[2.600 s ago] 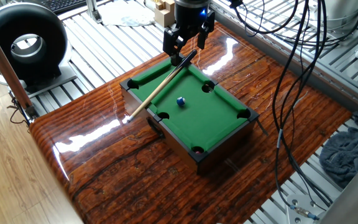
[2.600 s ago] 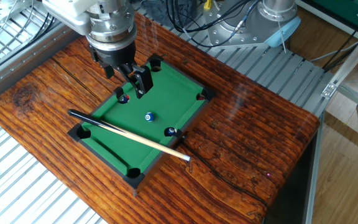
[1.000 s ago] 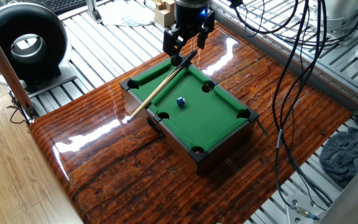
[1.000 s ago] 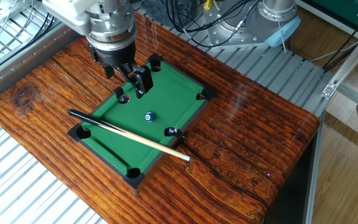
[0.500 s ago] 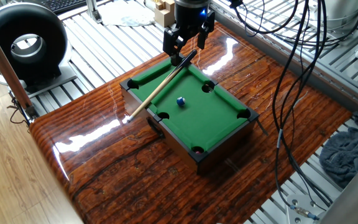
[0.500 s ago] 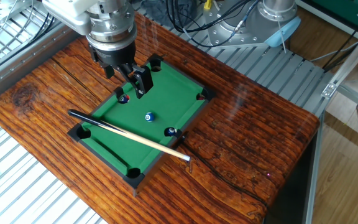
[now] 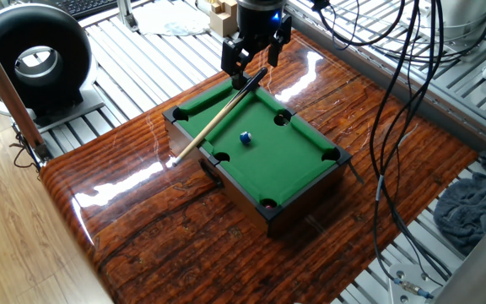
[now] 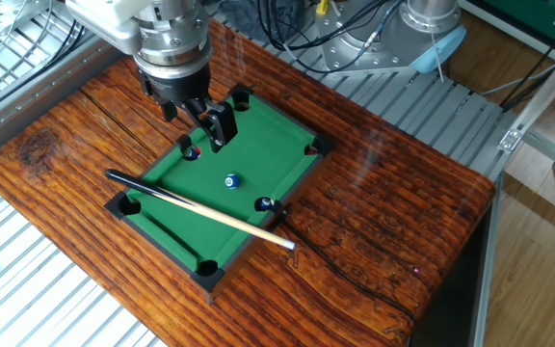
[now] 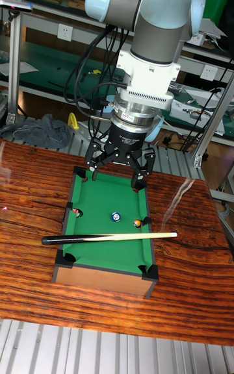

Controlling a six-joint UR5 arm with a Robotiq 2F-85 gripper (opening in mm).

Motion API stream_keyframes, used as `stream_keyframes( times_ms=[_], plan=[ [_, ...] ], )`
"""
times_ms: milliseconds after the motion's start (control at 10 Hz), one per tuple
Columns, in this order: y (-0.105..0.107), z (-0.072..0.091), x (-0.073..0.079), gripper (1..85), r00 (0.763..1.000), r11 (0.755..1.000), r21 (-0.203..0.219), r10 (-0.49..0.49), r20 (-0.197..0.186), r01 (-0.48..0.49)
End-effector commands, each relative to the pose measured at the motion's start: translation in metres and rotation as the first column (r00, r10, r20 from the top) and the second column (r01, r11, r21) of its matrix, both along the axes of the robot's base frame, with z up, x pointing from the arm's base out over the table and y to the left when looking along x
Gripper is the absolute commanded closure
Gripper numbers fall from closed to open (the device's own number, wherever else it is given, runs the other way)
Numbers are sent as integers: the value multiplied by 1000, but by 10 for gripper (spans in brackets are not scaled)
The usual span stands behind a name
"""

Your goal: Hit the pool ball

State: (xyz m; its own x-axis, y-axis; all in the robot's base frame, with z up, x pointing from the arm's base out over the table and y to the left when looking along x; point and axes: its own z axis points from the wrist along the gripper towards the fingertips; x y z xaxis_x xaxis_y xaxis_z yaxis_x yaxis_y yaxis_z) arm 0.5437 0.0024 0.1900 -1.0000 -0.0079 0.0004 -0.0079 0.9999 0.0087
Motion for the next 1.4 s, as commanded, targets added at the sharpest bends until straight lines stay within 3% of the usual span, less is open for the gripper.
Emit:
stream_keyframes(
  times_ms=[0,300,600,700,800,900,1000,1100,1200,1300],
  plan=[
    [-19,1,18,843,997,996,-84,44,66,-39],
    [-13,-6,19,843,996,996,-90,35,80,-28],
    [-12,5,14,843,997,996,-88,-29,70,35],
    [-9,12,12,843,994,993,-79,-85,65,90],
    [1,14,9,843,987,987,-33,-154,49,155],
    [14,15,10,843,966,967,25,-255,41,254],
    [21,16,18,843,927,927,66,-372,51,368],
    [26,18,22,843,867,865,102,-498,37,492],
    [20,19,26,843,822,823,98,-566,54,560],
    [8,21,33,843,808,814,73,-581,100,576]
  ],
)
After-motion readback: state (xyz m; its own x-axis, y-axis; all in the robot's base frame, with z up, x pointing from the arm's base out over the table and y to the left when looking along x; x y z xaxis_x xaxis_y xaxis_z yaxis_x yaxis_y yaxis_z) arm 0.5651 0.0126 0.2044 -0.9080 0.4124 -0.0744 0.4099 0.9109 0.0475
